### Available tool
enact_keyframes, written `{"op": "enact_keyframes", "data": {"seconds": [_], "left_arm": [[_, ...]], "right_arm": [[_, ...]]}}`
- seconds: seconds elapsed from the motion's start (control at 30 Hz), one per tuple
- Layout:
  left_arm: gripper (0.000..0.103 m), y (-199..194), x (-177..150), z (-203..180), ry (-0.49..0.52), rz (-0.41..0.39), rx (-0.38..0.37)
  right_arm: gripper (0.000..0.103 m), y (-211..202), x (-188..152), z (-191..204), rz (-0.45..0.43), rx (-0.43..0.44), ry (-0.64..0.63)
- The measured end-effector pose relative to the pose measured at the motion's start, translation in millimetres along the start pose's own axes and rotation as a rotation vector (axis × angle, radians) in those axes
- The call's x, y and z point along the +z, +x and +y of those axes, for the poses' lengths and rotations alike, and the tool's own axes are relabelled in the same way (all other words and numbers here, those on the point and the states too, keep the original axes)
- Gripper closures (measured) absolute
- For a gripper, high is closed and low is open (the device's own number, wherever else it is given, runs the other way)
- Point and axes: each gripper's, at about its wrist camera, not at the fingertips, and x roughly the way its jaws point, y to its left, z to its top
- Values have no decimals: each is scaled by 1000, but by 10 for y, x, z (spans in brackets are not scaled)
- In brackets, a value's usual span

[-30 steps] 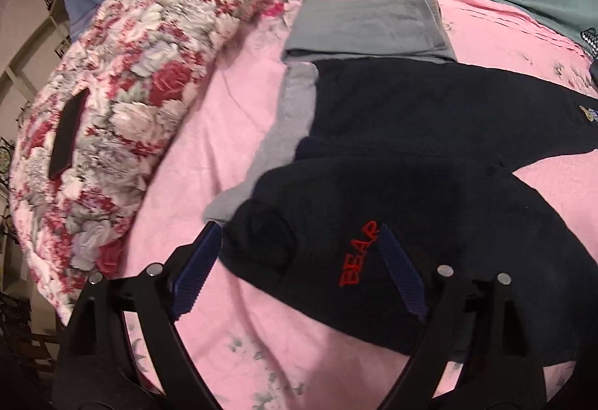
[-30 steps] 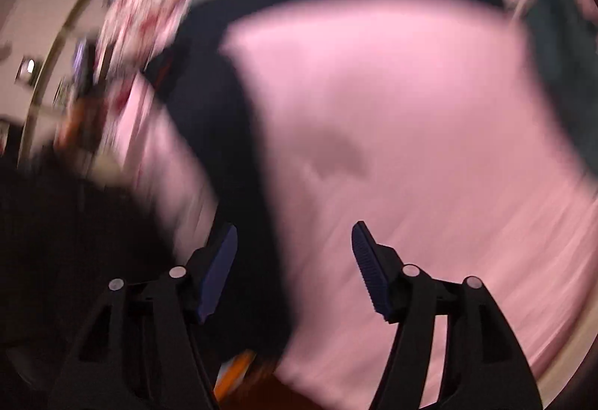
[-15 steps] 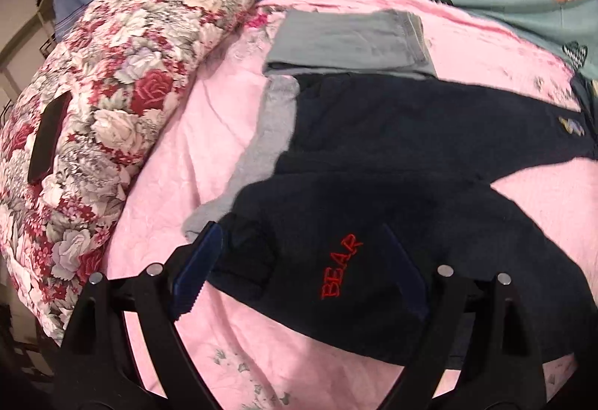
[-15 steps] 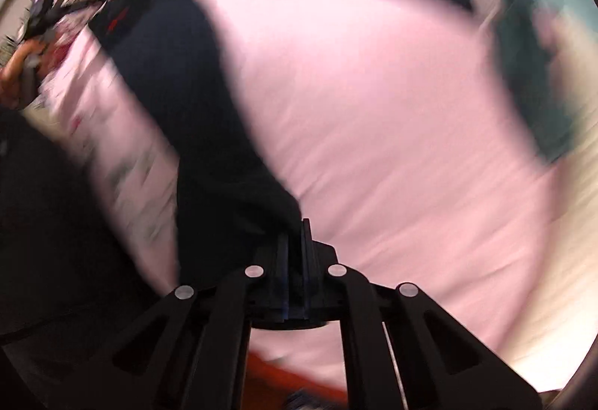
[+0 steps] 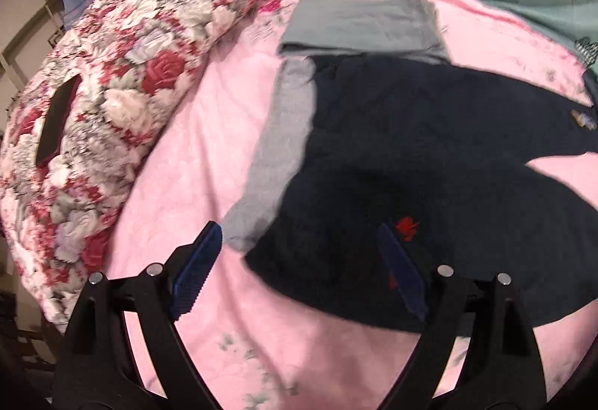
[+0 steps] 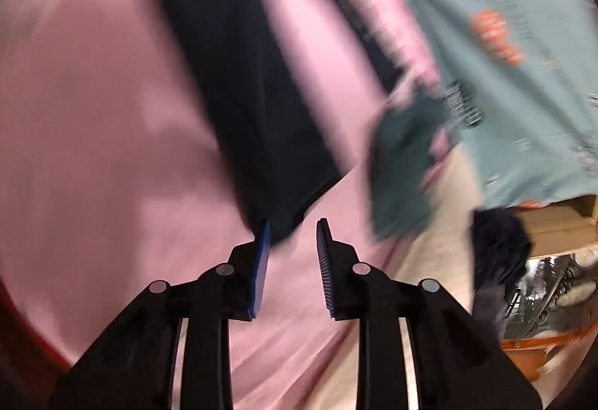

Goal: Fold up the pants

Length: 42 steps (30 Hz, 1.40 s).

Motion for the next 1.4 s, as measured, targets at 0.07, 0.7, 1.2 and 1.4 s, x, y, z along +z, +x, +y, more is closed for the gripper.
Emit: {"op": "enact_keyframes", "data": {"seconds": [0.07,0.7,1.2,1.4], "left_arm": [[16,5,-46,167,-31,19,15],[13,-156,174,1788,-23,-92,-66],[13,49,297,2314,-97,-120,-110],[12,106,437,1988,-95,-109,-111]], "right_arm": [[76,-222,151,-156,-76,60,148],[55,-1244,4733,1872,-645,579,90],[90,-1130,5180,2141,-469,649,216],[62,-1076,5076,2028,-484,747,227]]}}
